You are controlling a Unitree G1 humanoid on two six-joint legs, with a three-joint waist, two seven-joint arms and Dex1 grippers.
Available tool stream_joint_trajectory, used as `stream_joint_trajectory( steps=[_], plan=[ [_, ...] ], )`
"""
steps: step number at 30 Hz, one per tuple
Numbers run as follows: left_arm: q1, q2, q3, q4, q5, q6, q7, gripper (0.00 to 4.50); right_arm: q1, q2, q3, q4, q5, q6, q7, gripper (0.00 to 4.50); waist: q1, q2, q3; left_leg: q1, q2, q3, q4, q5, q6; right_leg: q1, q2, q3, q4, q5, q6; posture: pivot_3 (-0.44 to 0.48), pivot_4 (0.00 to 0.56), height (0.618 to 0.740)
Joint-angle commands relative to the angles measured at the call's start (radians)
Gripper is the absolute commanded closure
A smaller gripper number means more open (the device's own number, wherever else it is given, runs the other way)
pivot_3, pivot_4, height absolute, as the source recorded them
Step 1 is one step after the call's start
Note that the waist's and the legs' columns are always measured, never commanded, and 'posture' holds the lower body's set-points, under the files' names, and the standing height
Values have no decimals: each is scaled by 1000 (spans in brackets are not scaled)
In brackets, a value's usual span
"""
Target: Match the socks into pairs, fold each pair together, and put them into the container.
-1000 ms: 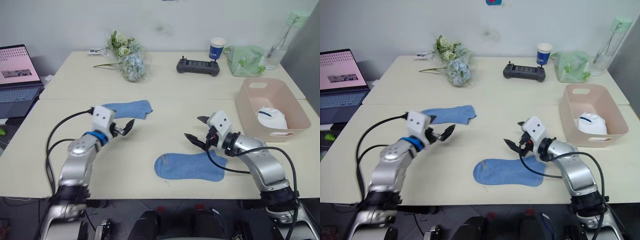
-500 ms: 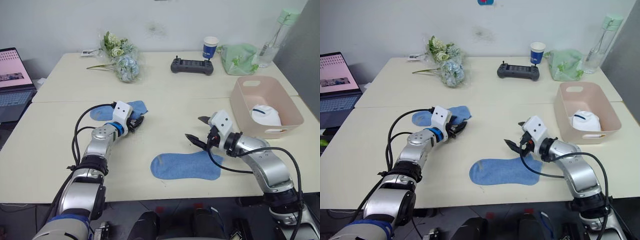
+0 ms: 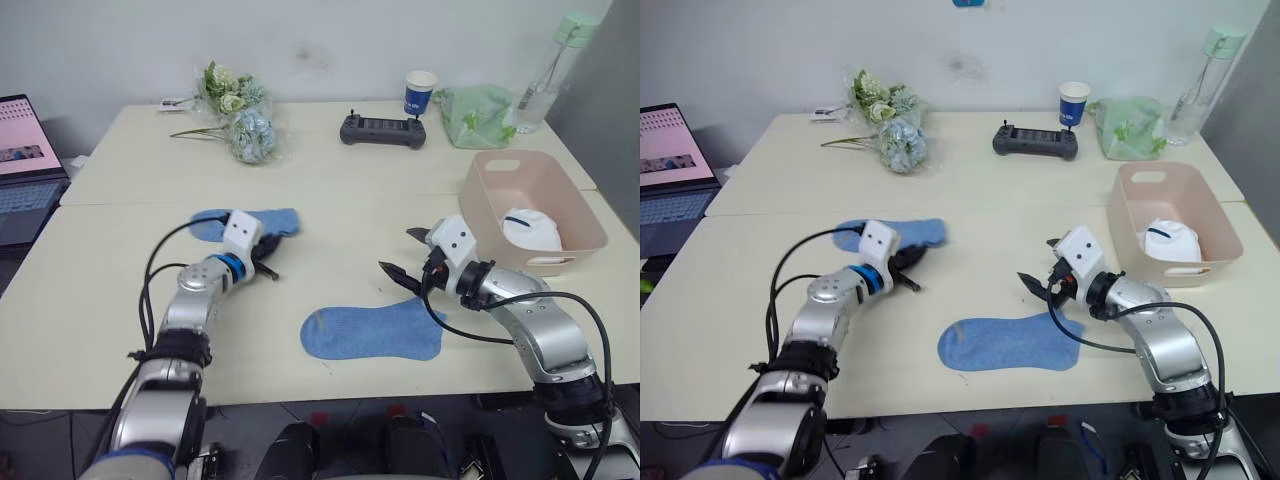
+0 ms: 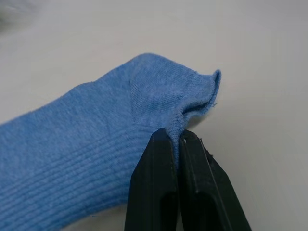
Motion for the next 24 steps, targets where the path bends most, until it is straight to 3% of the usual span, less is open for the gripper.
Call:
stream_joint_trajectory(
  steps=[1,6,11,17,21,24],
  plan=[
    [-1,-53,-81,-196,-21,130,-29,4480,-21,-9,-39,-3,-14,-45,-21,0,14,0,0,0,-1,0,0,0,0,0,0,0,0,0,0,0,150,740],
    [-13,-136,-217,-266,10,216,-74,4480,-27,-14,-60,23,-32,-67,-41,0,16,0,0,0,-1,1,1,0,0,1,0,0,0,0,0,0,150,740],
    [-42,-208,-284,-206,53,195,-43,4480,-29,-33,-63,39,-43,-80,-35,0,14,0,0,0,0,2,1,0,0,1,0,0,0,0,0,0,150,740],
    [-45,-245,-258,-200,27,170,-37,2852,-36,-53,-82,77,-55,-116,-36,0,15,0,0,0,0,2,0,0,0,1,0,0,0,0,0,0,150,740],
    [1,-132,-175,-341,-35,228,-95,1563,-38,-81,-69,97,-52,-145,22,0,9,0,0,0,0,2,0,0,0,0,0,1,0,0,0,0,150,740],
    [39,23,-126,-363,-5,103,-145,601,-40,-121,-14,107,-74,-195,111,0,-1,0,0,1,1,2,0,0,0,0,1,1,0,0,0,0,150,740]
  ],
)
